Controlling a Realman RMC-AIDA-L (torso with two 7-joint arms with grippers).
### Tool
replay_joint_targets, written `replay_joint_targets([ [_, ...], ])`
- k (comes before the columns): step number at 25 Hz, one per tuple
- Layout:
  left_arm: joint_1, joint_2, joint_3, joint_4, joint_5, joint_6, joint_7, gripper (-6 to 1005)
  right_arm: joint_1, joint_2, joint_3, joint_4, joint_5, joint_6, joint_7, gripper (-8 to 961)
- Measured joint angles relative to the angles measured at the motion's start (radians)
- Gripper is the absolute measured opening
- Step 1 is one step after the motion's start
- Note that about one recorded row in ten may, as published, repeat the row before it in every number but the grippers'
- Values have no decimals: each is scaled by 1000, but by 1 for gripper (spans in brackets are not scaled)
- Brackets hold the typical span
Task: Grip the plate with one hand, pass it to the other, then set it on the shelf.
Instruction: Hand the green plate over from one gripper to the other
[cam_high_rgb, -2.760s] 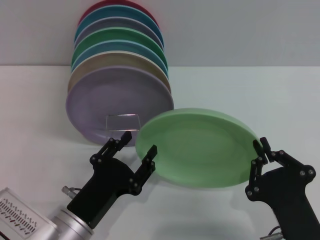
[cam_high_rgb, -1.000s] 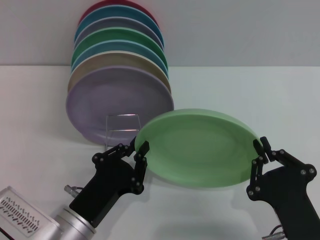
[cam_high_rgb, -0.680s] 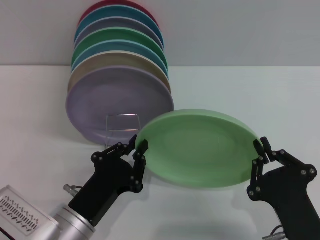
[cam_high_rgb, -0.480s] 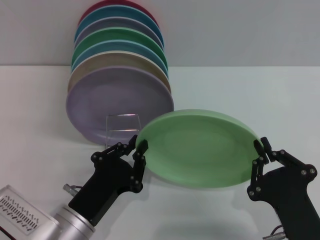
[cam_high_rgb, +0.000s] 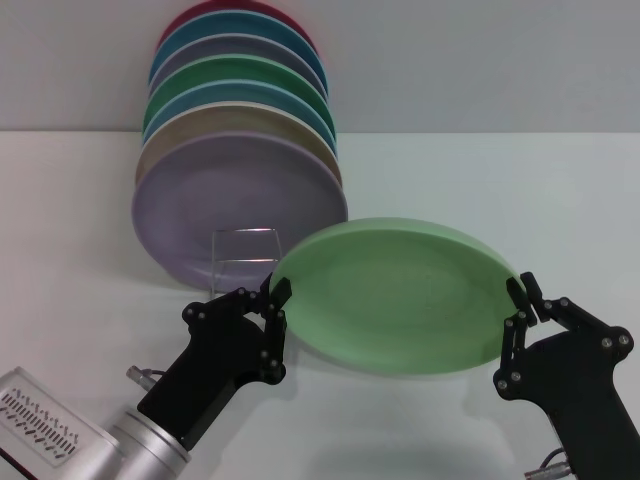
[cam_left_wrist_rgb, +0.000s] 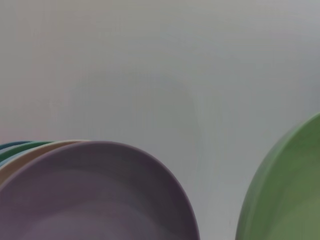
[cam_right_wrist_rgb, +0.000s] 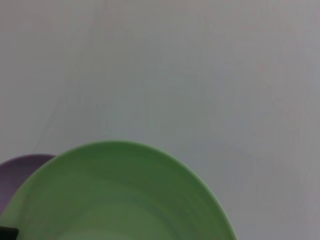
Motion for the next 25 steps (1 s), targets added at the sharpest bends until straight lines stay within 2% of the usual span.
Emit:
replay_joint_targets([
  [4, -1, 0, 0, -1, 0, 0, 0, 37, 0, 0, 1, 0, 0, 0, 0, 19],
  [19, 0, 0, -13, -8, -1, 0, 6, 36, 4, 0, 5, -5, 0, 3, 0, 18],
  [25, 1, 0, -14, -8, 0, 0, 8, 36, 13, 0, 2, -17, -8, 1, 0, 66],
])
